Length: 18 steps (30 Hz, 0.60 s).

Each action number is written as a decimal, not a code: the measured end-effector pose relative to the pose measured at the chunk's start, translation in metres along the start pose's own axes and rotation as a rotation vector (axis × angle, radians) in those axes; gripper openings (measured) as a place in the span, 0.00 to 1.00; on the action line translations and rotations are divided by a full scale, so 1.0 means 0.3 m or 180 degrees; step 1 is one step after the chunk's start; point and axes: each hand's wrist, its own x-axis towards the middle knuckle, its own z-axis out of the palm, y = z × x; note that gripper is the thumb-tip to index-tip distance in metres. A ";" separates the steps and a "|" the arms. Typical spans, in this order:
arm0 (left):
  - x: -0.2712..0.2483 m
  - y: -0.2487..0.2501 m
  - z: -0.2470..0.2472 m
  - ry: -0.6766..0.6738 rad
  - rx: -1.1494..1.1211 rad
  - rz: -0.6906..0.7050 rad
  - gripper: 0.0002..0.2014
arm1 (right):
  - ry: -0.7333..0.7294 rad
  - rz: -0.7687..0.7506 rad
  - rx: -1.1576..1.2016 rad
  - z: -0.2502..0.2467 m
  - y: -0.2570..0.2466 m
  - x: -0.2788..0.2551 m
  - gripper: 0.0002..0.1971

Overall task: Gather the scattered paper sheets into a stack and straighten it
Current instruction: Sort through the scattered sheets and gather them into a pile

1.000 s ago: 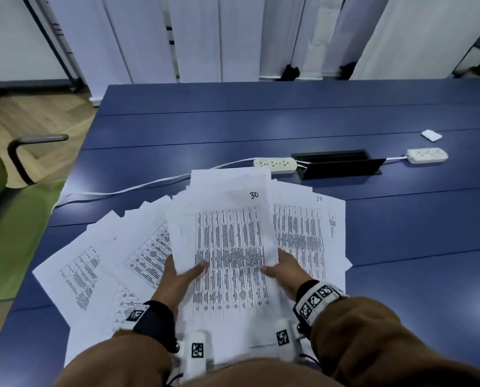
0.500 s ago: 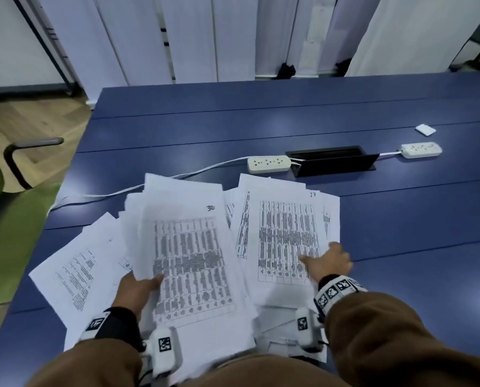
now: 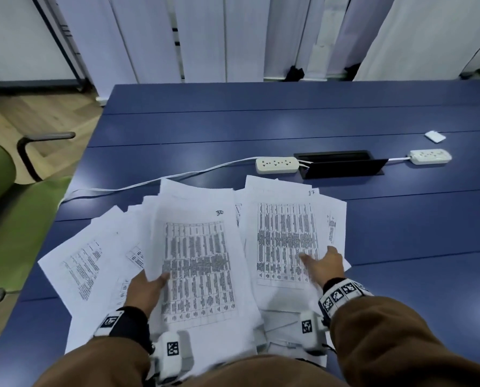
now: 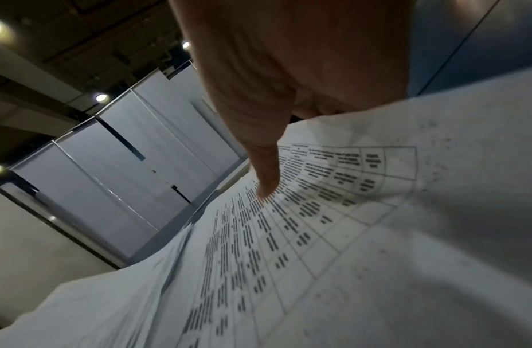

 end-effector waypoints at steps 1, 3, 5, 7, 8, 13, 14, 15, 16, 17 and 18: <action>-0.003 0.002 0.018 -0.0127 -0.0040 -0.0009 0.18 | -0.0142 0.0024 0.0119 0.012 -0.020 -0.005 0.47; -0.020 0.013 0.048 -0.0369 -0.0109 0.0001 0.16 | -0.0410 0.0111 0.0293 0.032 -0.061 -0.008 0.48; -0.029 0.009 0.063 -0.0478 -0.0117 -0.0028 0.14 | -0.0552 0.0080 0.0484 0.050 -0.084 -0.005 0.38; -0.031 0.001 0.058 -0.0440 -0.0224 -0.0093 0.14 | -0.0386 -0.0154 0.0663 0.059 -0.100 -0.011 0.21; -0.027 -0.006 0.050 -0.0417 -0.0303 -0.0154 0.15 | -0.0184 -0.0256 0.0709 0.058 -0.102 -0.006 0.15; -0.022 -0.031 0.005 -0.0350 -0.0611 -0.0293 0.23 | 0.0395 -0.0146 0.0372 -0.031 -0.107 0.006 0.15; -0.018 -0.033 -0.002 -0.0257 -0.0605 -0.0258 0.24 | 0.0211 -0.0063 0.0244 -0.034 -0.100 0.008 0.19; -0.015 -0.030 -0.014 -0.0125 -0.0563 -0.0202 0.24 | -0.0015 0.0007 0.0081 -0.028 -0.093 0.008 0.26; -0.003 -0.035 -0.027 -0.0008 -0.0502 -0.0141 0.24 | -0.0160 0.0046 -0.0163 -0.012 -0.087 0.004 0.36; 0.014 -0.044 -0.039 0.0101 -0.0413 -0.0088 0.23 | -0.0205 0.0071 -0.0512 0.011 -0.089 -0.003 0.45; 0.032 -0.061 -0.053 0.0186 -0.0334 -0.0042 0.22 | -0.0155 0.0058 -0.0870 0.040 -0.094 -0.009 0.52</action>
